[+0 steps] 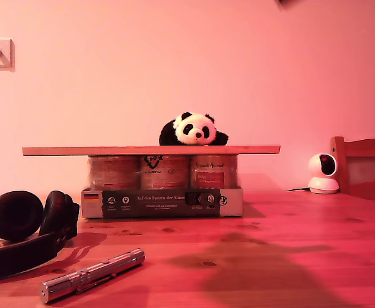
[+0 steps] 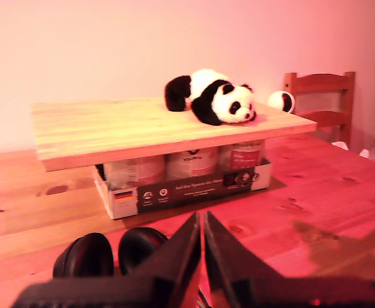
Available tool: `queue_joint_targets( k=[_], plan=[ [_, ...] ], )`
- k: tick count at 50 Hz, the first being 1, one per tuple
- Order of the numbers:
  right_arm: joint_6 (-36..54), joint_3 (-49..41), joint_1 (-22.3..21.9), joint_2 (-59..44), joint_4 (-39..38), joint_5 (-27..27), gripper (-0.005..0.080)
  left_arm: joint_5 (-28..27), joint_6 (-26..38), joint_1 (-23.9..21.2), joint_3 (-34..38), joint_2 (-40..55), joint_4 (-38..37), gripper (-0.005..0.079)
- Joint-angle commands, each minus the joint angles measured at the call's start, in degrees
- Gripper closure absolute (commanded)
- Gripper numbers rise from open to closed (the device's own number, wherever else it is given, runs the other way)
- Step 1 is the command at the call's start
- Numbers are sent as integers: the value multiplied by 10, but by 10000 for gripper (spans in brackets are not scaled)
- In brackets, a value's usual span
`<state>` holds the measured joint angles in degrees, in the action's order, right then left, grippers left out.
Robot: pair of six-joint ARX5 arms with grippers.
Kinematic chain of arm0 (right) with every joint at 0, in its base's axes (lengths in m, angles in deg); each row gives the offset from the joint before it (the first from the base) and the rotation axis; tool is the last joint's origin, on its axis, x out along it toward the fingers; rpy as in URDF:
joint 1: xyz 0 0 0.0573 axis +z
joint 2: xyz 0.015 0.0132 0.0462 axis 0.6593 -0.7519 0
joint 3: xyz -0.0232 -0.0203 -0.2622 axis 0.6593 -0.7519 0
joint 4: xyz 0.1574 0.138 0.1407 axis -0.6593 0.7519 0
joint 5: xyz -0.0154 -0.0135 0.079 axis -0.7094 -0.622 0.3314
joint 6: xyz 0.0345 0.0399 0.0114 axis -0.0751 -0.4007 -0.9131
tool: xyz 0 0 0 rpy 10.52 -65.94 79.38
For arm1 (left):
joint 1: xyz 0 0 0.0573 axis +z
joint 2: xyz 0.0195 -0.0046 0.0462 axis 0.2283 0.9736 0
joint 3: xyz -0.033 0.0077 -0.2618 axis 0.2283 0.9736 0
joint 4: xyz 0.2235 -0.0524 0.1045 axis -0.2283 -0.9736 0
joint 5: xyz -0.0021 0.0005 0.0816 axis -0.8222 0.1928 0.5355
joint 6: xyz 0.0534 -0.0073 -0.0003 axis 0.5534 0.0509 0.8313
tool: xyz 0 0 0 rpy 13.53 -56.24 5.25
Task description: Pick up the stuffed panda toy and place it on the shelf behind you
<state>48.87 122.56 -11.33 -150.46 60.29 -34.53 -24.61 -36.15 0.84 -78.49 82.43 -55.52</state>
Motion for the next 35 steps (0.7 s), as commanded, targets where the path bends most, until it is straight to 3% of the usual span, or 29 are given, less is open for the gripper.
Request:
queue_joint_targets(
  k=[1, 21, 35],
  plan=[
    [2, -30, -19, 27, -29, 12, 717, -1, 1, -2, -5, -5, 5, 764],
    [3, -199, -172, 100, -184, 150, 717, 0, 0, -2, -5, -5, 1, 764],
    [2, -283, -198, 175, -226, 186, 717, 0, 0, -2, -5, -5, -42, 764]
  ],
)
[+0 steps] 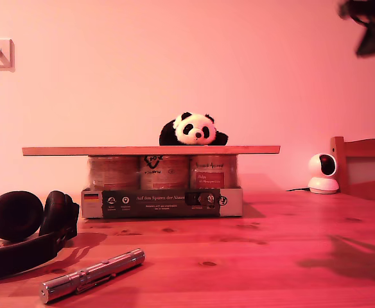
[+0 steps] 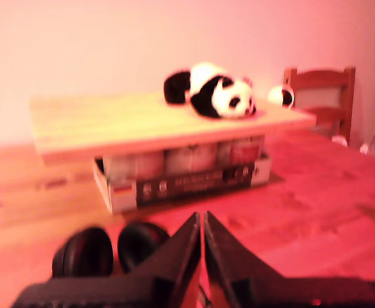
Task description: Pick up the stuffed panda toy and place it on the shelf behind you
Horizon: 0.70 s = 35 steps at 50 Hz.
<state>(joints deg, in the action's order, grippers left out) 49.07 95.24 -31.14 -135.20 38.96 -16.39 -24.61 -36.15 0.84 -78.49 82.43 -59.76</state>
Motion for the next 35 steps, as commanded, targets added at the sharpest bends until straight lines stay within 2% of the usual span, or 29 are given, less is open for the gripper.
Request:
queue_joint_targets(
  k=[1, 6, 14, 25, 35],
  plan=[
    [0, -14, 0, 31, -12, 7, 717, 0, 0, -2, -5, -5, -1, 764],
    [0, -31, 1, 73, 5, 28, 717, 0, 0, -2, -5, -5, -5, 764],
    [4, -48, 14, 143, 42, 29, 717, 1, 1, -2, -5, -5, -10, 764],
    [6, -51, 51, 221, 110, 28, 717, 113, 14, -1, -5, -5, -4, 764],
    [7, -51, 93, 266, 147, 28, 717, 120, 15, -1, -5, -5, -18, 764]
  ],
)
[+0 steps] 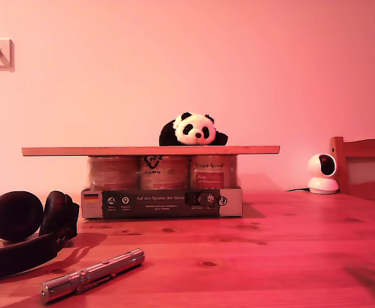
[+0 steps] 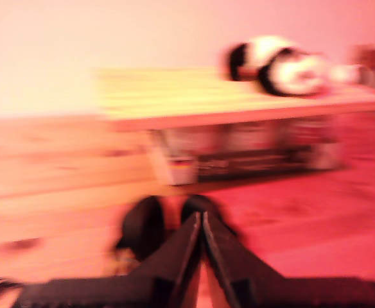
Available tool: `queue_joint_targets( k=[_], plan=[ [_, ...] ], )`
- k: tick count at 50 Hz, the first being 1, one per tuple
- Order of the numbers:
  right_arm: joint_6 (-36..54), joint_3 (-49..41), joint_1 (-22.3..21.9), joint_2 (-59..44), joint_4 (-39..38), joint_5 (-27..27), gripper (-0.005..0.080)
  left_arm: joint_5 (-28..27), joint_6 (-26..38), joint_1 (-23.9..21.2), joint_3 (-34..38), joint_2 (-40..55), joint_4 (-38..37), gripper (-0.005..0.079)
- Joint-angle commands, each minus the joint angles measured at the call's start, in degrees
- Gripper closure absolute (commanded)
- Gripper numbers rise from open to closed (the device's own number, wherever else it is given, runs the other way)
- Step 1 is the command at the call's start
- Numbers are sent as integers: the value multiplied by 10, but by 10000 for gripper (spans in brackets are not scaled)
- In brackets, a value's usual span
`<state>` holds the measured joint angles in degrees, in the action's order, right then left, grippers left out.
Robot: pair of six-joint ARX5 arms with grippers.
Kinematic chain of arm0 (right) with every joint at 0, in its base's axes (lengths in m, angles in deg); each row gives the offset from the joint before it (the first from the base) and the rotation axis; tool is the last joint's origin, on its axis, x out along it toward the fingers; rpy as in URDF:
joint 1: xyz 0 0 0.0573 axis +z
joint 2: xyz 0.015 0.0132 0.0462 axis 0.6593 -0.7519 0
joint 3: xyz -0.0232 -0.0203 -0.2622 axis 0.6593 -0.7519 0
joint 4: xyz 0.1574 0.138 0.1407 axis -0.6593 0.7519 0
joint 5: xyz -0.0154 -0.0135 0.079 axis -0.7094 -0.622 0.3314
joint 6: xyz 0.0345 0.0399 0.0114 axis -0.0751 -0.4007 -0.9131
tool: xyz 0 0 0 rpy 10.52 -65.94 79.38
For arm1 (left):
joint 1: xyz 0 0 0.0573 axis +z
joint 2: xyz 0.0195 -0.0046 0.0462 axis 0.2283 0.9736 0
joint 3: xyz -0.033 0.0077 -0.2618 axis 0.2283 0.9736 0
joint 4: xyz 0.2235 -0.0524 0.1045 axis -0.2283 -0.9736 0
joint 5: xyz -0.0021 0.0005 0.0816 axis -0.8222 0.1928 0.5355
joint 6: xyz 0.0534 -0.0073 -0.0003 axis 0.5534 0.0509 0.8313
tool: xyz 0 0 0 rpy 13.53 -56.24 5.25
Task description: Pick up the stuffed panda toy and place it on the shelf behind you
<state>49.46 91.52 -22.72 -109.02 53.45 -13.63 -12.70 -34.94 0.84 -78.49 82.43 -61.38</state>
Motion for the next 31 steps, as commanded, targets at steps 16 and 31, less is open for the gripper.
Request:
queue_joint_targets(
  k=[16, 31],
  plan=[
    [16, -14, 63, 45, 26, 0, 717, 0, 3, -1, -5, -5, -81, 764],
    [16, -14, 73, 57, 38, 0, 717, 0, 3, -1, -5, -5, -144, 764]
  ],
)
